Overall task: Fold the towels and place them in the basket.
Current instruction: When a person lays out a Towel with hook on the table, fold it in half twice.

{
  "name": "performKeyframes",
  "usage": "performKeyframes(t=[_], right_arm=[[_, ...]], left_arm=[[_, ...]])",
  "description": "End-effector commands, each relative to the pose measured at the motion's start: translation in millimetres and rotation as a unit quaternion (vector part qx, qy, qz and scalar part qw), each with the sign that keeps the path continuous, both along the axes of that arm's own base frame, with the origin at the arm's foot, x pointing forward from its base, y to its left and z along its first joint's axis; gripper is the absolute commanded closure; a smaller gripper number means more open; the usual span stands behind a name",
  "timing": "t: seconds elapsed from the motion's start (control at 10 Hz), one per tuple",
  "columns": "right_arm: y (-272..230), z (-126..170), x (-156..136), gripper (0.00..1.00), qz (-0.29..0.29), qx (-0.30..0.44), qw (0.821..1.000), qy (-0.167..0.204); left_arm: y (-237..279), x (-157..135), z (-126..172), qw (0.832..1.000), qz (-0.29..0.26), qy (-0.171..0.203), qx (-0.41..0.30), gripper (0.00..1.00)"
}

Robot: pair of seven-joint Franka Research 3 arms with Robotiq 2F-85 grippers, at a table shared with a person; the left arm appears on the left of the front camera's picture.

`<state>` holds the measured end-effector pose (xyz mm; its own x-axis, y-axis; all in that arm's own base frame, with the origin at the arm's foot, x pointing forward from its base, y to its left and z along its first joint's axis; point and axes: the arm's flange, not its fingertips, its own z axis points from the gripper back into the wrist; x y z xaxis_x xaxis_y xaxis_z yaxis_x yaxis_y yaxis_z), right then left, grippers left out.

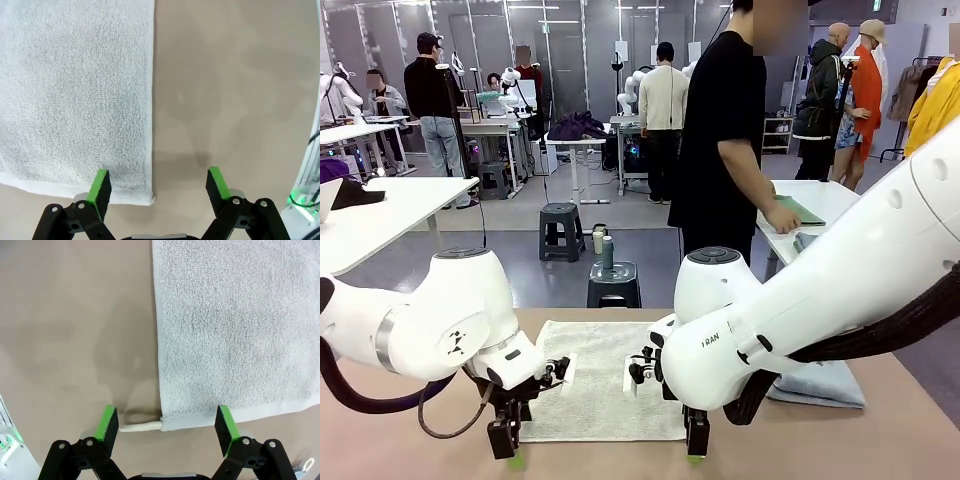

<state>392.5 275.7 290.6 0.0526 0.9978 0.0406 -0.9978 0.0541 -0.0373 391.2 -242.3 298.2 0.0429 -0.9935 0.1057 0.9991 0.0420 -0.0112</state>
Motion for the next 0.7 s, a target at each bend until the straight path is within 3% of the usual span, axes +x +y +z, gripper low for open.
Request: performKeyframes(t=[0.0,0.1,0.2,0.3,0.4,0.5,0.6], right_arm=[[2.5,-2.7,4.2,0.03,-0.001,-0.002,1.000,-0.001],[2.3,-2.7,4.5,0.03,-0.001,-0.001,1.000,-0.002],[2.4,-3.2,4.3,0.03,-0.003,0.000,1.000,-0.004],[1.7,-2.4,4.7,0.18,-0.001,0.000,1.000,-0.006],[1.9,-3.8,5.0,0.62,-0.004,-0.003,1.000,-0.005],[1.7,-2.9,5.6,0.78,-0.007,-0.003,1.000,-0.004],[1.8,-2.2,5.7,1.00,-0.009,-0.002,1.000,-0.004]], left_arm=[[-7.7,7.3,-2.0,1.000,0.008,-0.009,0.007,0.04],[-10.4,8.2,-0.7,1.000,0.010,-0.009,0.006,0.06],[-14.3,8.8,2.6,1.000,0.012,-0.012,0.005,0.21],[-16.4,8.9,4.7,1.000,0.012,-0.014,0.007,0.44],[-18.4,9.5,5.0,1.000,0.012,-0.013,0.016,0.79],[-19.3,9.9,4.1,1.000,0.010,-0.011,0.020,1.00],[-19.9,10.6,3.0,1.000,0.011,-0.006,0.026,1.00]])
